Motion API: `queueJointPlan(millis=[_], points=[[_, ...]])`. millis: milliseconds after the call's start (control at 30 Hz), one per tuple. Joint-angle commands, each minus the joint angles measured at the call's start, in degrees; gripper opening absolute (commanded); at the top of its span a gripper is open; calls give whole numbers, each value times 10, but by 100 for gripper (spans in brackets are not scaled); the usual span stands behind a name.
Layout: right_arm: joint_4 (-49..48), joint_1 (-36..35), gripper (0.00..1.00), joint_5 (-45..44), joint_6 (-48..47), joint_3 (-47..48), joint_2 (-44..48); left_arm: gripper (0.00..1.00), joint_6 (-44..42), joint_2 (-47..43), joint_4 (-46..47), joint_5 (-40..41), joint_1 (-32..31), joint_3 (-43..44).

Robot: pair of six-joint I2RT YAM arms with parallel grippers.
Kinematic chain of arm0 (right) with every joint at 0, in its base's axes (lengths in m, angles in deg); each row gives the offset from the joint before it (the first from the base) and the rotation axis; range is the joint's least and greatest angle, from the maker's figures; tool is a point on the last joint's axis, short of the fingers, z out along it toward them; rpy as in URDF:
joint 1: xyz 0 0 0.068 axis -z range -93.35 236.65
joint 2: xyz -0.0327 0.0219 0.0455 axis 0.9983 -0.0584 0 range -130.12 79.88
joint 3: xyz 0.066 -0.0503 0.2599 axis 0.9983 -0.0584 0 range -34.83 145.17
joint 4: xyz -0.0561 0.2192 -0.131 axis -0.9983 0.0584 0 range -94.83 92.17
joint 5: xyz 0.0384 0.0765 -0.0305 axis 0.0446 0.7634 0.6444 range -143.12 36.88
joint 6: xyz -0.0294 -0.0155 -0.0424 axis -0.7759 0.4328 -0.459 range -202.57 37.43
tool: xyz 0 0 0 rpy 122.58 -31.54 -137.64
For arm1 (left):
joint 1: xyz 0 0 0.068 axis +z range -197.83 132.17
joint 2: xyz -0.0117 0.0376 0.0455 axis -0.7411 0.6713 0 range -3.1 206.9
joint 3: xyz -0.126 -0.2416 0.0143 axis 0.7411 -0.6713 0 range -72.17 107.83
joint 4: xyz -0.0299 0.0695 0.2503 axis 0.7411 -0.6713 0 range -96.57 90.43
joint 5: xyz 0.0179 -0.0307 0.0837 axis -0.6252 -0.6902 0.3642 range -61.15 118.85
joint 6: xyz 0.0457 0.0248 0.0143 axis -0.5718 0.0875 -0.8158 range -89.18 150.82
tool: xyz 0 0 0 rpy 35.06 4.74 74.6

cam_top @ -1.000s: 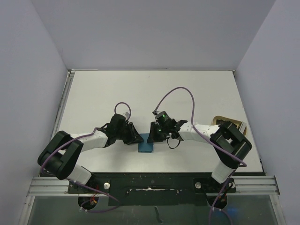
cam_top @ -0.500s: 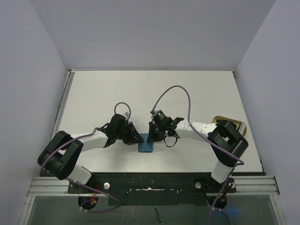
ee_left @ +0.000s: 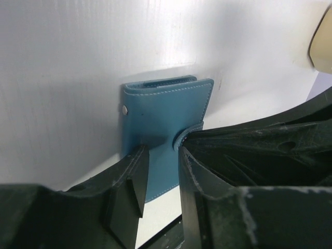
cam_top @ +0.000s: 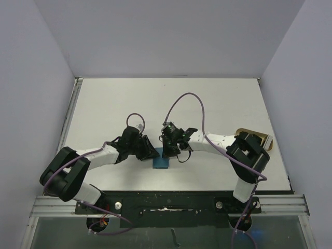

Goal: Put the credit cards into the card holder
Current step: Close the card holder at the center of the board, then reset both arms

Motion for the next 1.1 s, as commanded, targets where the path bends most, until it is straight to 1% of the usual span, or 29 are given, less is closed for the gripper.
queueJointPlan(millis=[0, 133, 233, 267, 300, 367, 433, 533, 633, 667, 700, 900, 967, 1067], points=[[84, -13, 6, -74, -25, -2, -51, 32, -18, -55, -43, 23, -5, 27], [94, -14, 13, -87, -42, 47, -15, 40, -40, -117, -97, 50, 13, 52], [100, -13, 21, -109, -54, 76, 29, 45, -66, -161, -150, 72, 26, 90], [103, -11, 24, -118, -56, 83, 42, 49, -77, -175, -177, 81, 29, 104], [105, -11, 28, -126, -58, 89, 56, 62, -90, -187, -199, 92, 30, 118], [110, -8, 32, -144, -60, 92, 88, 67, -120, -209, -246, 117, 31, 152], [114, -8, 39, -169, -59, 86, 129, 69, -144, -230, -286, 138, 32, 185], [117, -8, 56, -212, -52, 68, 202, 71, -174, -265, -324, 150, 34, 224], [117, -5, 87, -246, -45, 44, 274, 72, -194, -298, -335, 148, 35, 250], [117, -3, 95, -253, -44, 38, 296, 72, -197, -309, -338, 152, 35, 257], [120, -3, 98, -264, -42, 33, 316, 72, -199, -322, -340, 153, 36, 261], [148, -4, 98, -317, -16, 11, 418, 73, -215, -395, -345, 159, 36, 271], [146, -4, 98, -323, -9, 0, 451, 73, -207, -414, -344, 166, 37, 264], [133, -3, 97, -318, -3, -22, 474, 73, -199, -435, -340, 170, 37, 243]])
